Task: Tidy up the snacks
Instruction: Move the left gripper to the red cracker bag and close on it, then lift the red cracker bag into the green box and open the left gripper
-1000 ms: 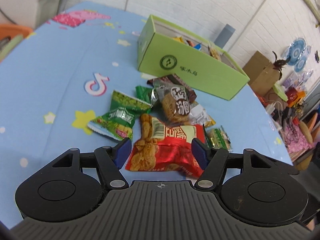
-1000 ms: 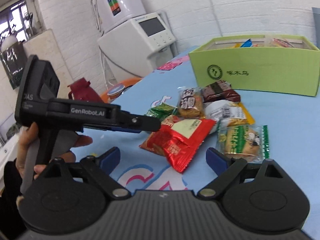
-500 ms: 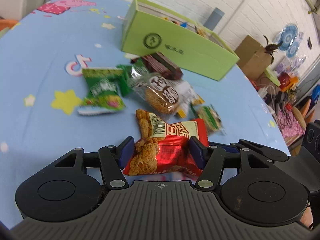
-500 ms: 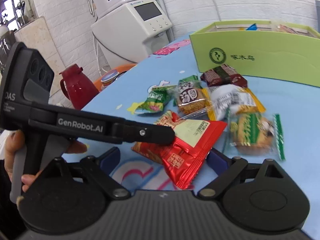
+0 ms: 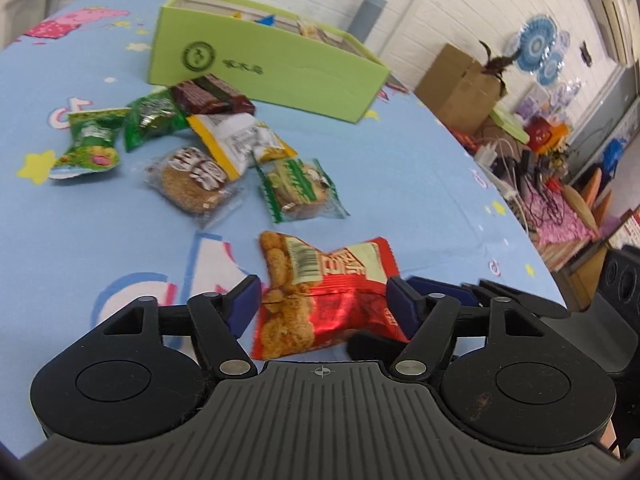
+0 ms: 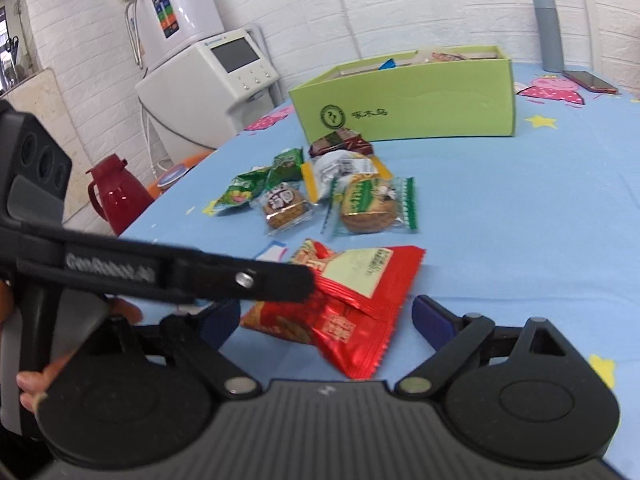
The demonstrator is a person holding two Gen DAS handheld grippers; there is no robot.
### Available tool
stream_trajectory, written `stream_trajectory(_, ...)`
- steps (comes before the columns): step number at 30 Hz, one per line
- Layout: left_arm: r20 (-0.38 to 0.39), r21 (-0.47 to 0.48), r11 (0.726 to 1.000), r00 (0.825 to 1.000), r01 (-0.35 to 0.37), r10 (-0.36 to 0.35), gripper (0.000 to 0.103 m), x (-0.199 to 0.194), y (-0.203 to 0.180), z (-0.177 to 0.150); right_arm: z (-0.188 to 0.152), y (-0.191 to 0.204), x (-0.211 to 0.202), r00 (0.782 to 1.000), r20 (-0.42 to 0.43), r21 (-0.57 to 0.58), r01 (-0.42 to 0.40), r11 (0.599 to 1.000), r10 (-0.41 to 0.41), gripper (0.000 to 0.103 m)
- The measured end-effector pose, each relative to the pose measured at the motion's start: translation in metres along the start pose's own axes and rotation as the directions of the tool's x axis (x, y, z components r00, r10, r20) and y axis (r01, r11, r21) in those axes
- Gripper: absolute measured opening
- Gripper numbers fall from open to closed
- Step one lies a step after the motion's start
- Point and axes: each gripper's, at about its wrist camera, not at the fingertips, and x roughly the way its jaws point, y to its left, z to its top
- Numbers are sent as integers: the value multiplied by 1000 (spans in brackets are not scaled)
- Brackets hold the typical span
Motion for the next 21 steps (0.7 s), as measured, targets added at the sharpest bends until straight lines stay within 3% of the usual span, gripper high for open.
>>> stream_trajectory(3, 7, -22, 1000, 1000, -16, 16, 63, -3, 10, 2, -3, -3, -5, 1000, 22, 13, 0, 1000, 0, 93)
stream_trajectory(7, -44, -27, 999, 999, 18, -19, 58, 12, 13, 4, -4, 5, -1, 1000, 19, -24, -21, 999, 22, 93)
stream_trajectory(18, -42, 111, 994, 999, 1, 4, 54, 30, -13, 3, -8, 10, 15, 998, 39, -92, 44, 995, -40, 94)
stream_trajectory(21, -55, 58, 998, 998, 19, -16, 56, 31, 0, 17, -2, 1, 12, 1000, 20, -77, 22, 997, -21, 93)
